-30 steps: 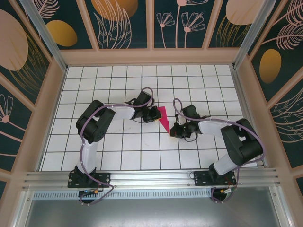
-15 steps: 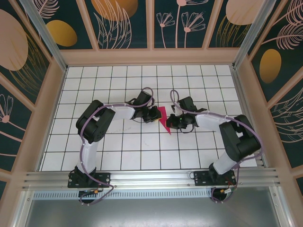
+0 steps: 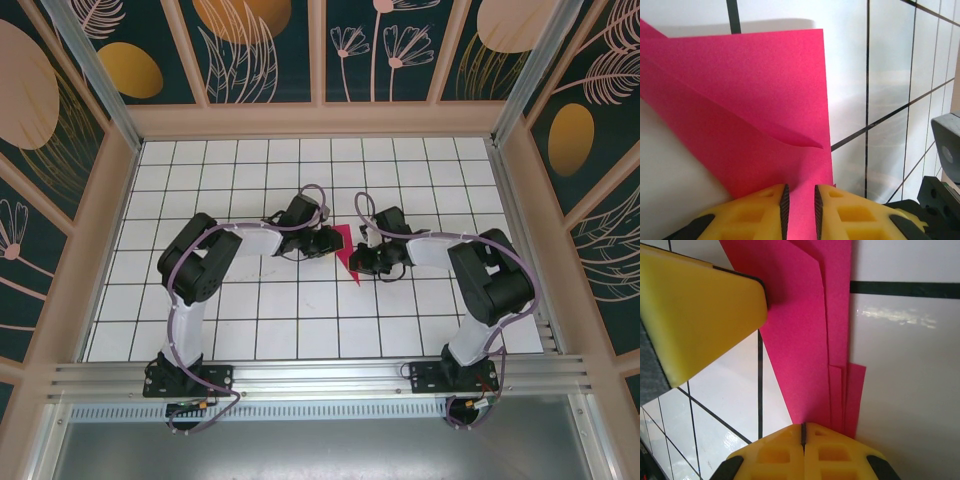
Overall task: Fold a paper plane with a square sheet of paper (pick it up from the middle)
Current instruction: Fold the wing for the fifth time at the center of the table.
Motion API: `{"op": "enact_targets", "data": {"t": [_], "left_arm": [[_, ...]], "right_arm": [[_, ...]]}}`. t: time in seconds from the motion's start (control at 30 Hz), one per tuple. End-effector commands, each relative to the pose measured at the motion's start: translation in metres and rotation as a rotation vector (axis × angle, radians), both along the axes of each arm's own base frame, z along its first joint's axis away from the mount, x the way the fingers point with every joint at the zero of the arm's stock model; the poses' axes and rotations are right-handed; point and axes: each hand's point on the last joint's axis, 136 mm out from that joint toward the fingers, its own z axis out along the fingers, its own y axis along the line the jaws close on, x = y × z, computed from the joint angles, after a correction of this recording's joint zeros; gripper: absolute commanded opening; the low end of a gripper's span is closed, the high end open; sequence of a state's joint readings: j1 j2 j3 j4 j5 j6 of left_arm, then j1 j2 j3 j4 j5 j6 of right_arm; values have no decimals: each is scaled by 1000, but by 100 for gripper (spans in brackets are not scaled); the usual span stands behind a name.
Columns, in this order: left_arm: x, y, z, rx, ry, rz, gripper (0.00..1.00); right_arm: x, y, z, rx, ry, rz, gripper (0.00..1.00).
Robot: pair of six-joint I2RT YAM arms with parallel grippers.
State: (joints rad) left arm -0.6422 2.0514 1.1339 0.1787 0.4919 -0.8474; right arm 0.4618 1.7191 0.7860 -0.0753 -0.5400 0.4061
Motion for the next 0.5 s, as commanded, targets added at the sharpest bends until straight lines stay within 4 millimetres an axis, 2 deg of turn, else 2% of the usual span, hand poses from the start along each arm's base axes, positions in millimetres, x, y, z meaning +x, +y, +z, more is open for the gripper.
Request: {"op": "enact_targets", "data": {"t": [0.0,0.13,0.47], "left_arm": [[1,-4,17,-70,-99,-47,25],[-4,-4,3,-66,-70,-59,24],[23,29,-40,223,-19,84,22]], "right_arm": [[-10,-14,-25,-63,66,-28,0],[-12,-14,-28,-68,81,-25,0],[-33,-28,-46,-129,149,-6,0]]}}
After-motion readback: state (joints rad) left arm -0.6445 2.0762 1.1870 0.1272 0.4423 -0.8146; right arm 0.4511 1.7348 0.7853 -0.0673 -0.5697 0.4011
